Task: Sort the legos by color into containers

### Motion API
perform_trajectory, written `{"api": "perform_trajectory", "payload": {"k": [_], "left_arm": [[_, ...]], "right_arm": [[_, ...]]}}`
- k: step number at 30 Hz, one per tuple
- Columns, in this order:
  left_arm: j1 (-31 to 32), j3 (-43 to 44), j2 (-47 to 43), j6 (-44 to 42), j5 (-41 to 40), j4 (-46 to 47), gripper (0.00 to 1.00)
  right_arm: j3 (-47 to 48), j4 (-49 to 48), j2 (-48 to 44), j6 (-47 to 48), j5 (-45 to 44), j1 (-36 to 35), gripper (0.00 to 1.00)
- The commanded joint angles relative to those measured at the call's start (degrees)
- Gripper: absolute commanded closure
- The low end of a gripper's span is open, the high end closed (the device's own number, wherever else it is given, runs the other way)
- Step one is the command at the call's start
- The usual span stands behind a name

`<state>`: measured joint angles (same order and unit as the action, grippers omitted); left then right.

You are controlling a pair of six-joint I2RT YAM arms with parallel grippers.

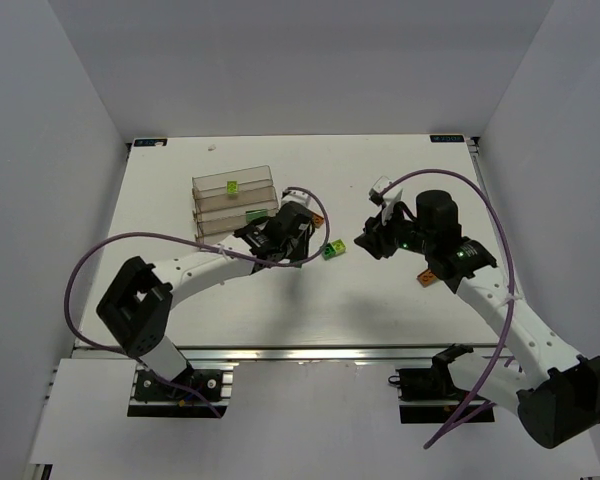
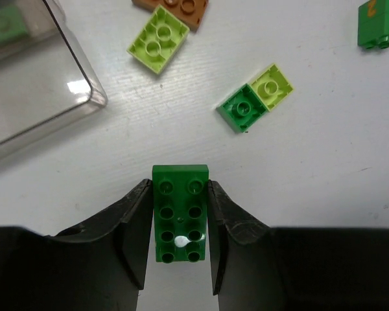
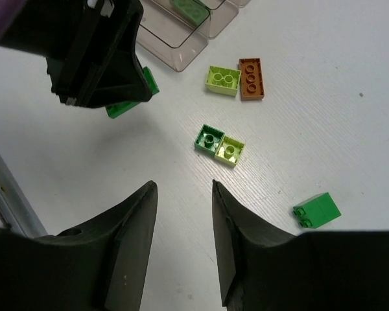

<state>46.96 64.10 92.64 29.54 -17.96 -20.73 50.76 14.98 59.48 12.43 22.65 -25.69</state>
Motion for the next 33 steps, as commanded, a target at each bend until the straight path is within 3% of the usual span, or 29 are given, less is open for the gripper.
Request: {"api": "perform_trajectory", "payload": {"k": [1,5,9,18,23,29,33], "left_arm": [[-3.00,0.41,-5.27,-8.51,-0.24,3.06,1.00],[-8.98,0.59,-7.83,-13.19,7.92,5.70,1.00],[-14.52,2.87,-6.42,-17.49,9.69,7.01,1.00],[-16.19,8.50,-0.54,-34.88,6.00,8.95,1.00],[-18.65,11.84,3.33,-40.96,10.39,10.36,1.00],[-21.90,9.91,6.32,-50.44,11.98,14.84,1.00],[-24.19,11.57,8.95,-51.95,13.12,13.35,1.00]], "right_arm": [[-0.05,-1.89,-2.09,-0.03,1.51,-0.23,0.55],[-0.14,-1.89,-2.88,-0.65,3.27,-0.41,0.55],[-0.31,-1.89,-3.32,-1.00,4.41,-0.76,0.55],[-0.31,-1.71,-3.76,-1.09,5.65,-3.13,0.55],[-0.49,-1.89,-4.46,-1.00,5.38,-3.22,0.55],[-0.84,-2.41,-6.13,-0.74,4.59,-3.22,0.54],[-0.93,-2.50,-6.13,-0.82,4.50,-3.22,0.55]]}}
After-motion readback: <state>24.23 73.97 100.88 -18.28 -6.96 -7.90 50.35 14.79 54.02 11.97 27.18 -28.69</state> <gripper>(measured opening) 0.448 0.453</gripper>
